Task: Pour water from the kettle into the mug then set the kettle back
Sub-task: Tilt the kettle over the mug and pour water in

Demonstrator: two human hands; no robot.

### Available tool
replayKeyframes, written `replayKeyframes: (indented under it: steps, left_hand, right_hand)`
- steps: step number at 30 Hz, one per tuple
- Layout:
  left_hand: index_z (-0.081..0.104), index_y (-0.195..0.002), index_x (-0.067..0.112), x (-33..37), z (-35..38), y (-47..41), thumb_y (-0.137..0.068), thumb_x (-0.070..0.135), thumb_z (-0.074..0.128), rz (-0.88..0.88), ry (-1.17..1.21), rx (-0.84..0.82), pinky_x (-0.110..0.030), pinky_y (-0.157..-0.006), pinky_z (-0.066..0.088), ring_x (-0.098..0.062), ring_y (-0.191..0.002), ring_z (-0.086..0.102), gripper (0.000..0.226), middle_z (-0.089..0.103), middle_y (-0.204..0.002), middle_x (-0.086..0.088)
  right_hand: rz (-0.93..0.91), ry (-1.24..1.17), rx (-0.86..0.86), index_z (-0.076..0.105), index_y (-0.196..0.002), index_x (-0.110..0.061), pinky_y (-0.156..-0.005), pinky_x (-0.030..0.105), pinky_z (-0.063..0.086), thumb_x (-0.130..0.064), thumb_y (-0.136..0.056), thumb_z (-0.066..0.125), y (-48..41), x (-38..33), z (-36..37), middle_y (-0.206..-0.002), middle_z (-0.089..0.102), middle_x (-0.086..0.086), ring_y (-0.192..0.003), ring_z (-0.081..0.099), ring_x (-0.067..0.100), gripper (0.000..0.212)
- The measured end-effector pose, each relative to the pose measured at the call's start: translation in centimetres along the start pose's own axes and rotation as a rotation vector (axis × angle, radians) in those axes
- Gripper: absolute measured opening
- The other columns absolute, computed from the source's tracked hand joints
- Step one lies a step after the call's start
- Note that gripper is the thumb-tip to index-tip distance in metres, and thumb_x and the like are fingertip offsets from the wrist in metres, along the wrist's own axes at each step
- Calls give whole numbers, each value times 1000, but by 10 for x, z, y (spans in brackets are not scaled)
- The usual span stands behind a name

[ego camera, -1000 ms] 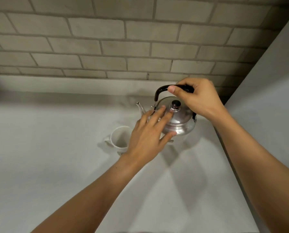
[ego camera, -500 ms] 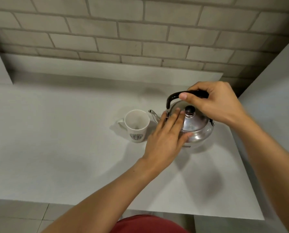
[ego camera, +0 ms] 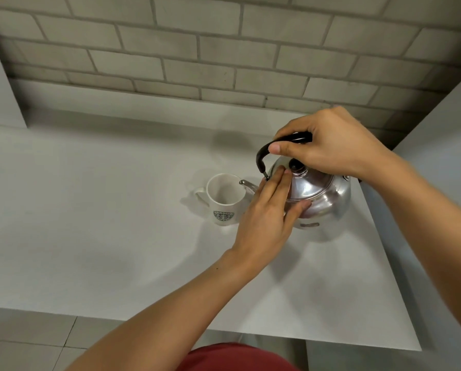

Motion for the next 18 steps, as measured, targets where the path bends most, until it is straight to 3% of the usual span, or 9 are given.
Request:
replayKeyframes:
  steps: [11,15,18]
  left_hand:
    - [28,-161,8,8,-3,-6,-108,34,51,23,147,58,-31,-124,30,-18,-156,26,63,27,-169,-7]
    - [27,-162,10,8,-5,-6,-108,35,49,13,169,74,-18,-121,24,-14,-155,26,63,27,-169,-5]
    - [27,-162,12,10,-6,-6,-108,36,49,15,212,84,-16,-119,26,-12,-153,30,62,29,-167,-2]
  right_hand:
    - [-58,99,-99,85,-106,-32,-81,43,59,-53,-94,70,-22,-20,-4,-93,84,-5,-88,75,21,28]
    - [-73,130,-131,86,-102,-32,-74,43,58,-52,-95,70,-26,-28,-4,-81,81,-3,-78,72,21,26]
    - [-76,140,-150,86,-101,-32,-65,40,55,-53,-94,71,-28,-32,-4,-69,76,-6,-65,64,9,26]
Point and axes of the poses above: each hand's wrist, its own y-axis away from the middle knuckle, its own z-axis out of the palm, x = y × z, the point moved 7 cm from there along -y, towards the middle knuckle
